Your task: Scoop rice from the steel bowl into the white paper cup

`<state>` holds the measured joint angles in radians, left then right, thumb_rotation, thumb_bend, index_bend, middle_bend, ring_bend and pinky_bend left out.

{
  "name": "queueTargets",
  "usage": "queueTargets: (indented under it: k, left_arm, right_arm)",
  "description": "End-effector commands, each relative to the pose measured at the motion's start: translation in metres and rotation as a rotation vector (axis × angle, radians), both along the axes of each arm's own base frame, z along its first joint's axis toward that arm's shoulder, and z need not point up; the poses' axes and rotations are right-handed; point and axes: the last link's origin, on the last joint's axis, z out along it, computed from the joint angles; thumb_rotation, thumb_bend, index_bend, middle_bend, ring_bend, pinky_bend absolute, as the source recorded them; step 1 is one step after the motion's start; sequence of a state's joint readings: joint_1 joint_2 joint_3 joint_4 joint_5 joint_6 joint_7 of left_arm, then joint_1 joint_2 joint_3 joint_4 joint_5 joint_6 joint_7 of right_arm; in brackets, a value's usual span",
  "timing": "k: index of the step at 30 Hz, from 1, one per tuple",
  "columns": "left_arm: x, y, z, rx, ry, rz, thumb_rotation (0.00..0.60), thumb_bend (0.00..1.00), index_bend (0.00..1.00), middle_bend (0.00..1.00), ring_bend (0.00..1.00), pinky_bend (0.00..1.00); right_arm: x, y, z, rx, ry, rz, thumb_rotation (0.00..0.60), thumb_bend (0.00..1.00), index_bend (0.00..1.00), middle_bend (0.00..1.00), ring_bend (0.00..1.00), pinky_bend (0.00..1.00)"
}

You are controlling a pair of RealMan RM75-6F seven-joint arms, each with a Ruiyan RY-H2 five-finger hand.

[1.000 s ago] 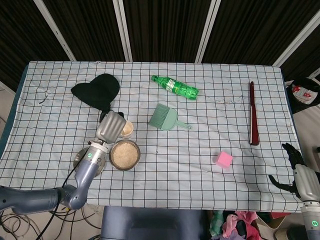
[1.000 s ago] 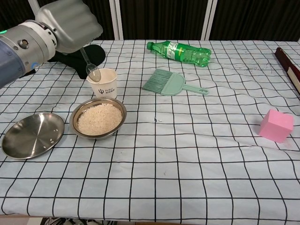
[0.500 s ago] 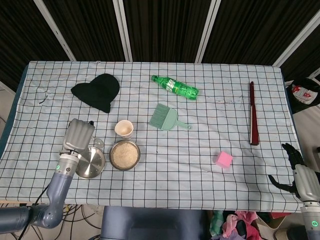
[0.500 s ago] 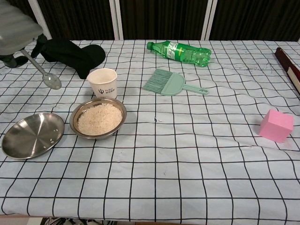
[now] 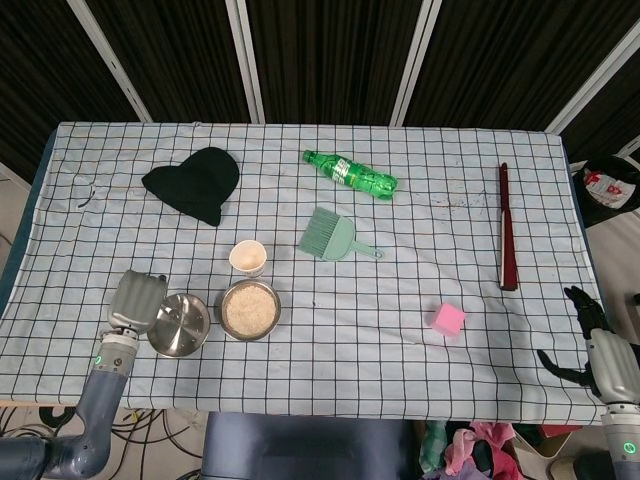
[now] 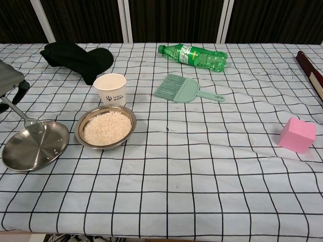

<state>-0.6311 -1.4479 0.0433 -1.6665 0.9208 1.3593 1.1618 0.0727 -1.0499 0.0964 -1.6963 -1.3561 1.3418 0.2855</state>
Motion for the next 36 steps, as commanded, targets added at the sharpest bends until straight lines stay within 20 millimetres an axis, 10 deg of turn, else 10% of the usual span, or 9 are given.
queueTargets:
  k: [1, 29, 36]
  left_arm:
    - [-0.006, -0.002, -0.007, 0.0, -0.015, 0.019, 0.6, 0.49, 0.76, 1.0, 1.0, 1.0]
    - [-0.021, -0.008, -0.005, 0.041, -0.153, 0.083, 0.6, 0.13, 0.38, 0.98, 0.96, 1.0]
    - [-0.023, -0.025, 0.02, 0.086, -0.297, 0.039, 0.6, 0.12, 0.12, 0.37, 0.44, 0.54]
  right_arm:
    - [0.0, 0.0, 0.0, 0.001, 0.0, 0.0, 0.6, 0.22, 0.0, 0.0, 0.0, 0.21]
    - [0.0, 0.0, 0.0, -0.001, 0.008, 0.003, 0.6, 0.22, 0.0, 0.0, 0.0, 0.21]
    - [-0.001, 0.001, 0.0, 0.004, 0.02, 0.003, 0.6, 0.22, 0.0, 0.0, 0.0, 0.21]
